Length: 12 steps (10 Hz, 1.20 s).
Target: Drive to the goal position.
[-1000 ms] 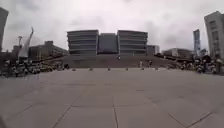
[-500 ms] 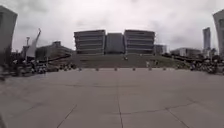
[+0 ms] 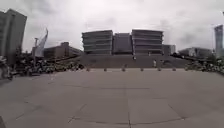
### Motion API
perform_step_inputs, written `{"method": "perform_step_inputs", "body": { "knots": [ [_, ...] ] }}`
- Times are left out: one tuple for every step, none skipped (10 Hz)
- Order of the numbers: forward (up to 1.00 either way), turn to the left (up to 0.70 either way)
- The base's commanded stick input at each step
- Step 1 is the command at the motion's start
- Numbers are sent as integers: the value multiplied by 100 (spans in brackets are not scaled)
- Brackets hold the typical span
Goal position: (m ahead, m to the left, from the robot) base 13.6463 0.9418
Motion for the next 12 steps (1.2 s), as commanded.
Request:
{"method": "perform_step_inputs", "body": {
  "knots": [
    [45,0],
    [45,0],
    [45,0],
    [45,0],
    [45,0],
    [45,0],
    [32,0],
    [18,0],
    [30,0],
    [45,0],
    [45,0],
    [45,0]
  ]
}}
